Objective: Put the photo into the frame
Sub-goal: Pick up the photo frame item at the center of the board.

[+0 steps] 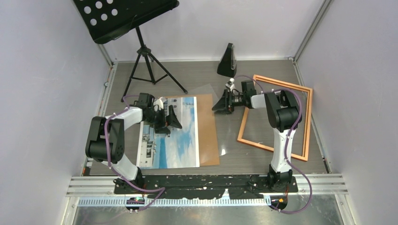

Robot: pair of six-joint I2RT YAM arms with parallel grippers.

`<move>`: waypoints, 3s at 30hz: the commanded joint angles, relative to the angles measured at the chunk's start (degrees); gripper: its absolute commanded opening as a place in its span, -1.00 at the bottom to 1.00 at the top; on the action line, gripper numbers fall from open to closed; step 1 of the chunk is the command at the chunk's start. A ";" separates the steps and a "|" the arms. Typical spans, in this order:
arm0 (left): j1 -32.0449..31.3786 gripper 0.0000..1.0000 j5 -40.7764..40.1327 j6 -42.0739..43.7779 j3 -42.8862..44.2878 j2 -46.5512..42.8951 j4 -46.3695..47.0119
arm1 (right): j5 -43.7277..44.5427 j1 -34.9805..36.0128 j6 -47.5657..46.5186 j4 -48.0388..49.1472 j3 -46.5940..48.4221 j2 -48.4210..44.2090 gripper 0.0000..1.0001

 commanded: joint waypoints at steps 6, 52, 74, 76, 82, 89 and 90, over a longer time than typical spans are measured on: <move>-1.57 0.98 -6.19 3.55 -2.34 1.81 -0.36 | -2.32 3.73 -10.13 -13.79 4.86 -0.48 0.00; -2.39 0.98 -3.65 9.21 4.87 -14.60 5.57 | -1.98 -8.23 -10.35 -17.88 -9.46 -32.62 -0.89; -4.91 0.98 11.17 -3.96 3.14 -4.14 36.89 | -6.77 -10.43 29.11 31.25 -19.48 -40.39 -0.89; -4.87 0.98 12.71 -5.96 2.53 -3.62 41.07 | -6.93 -10.50 35.64 39.00 -20.58 -39.64 -0.89; -4.86 0.98 18.77 -15.91 1.64 -0.59 56.92 | -7.15 -10.47 46.32 54.63 -21.86 -36.65 -0.89; -5.97 0.98 22.21 -22.32 1.34 1.07 66.14 | -7.00 -10.42 45.52 53.58 -22.06 -37.11 -0.89; -6.43 0.98 22.41 -22.61 1.22 0.97 66.60 | -6.90 -10.42 44.99 53.26 -22.02 -37.25 -0.89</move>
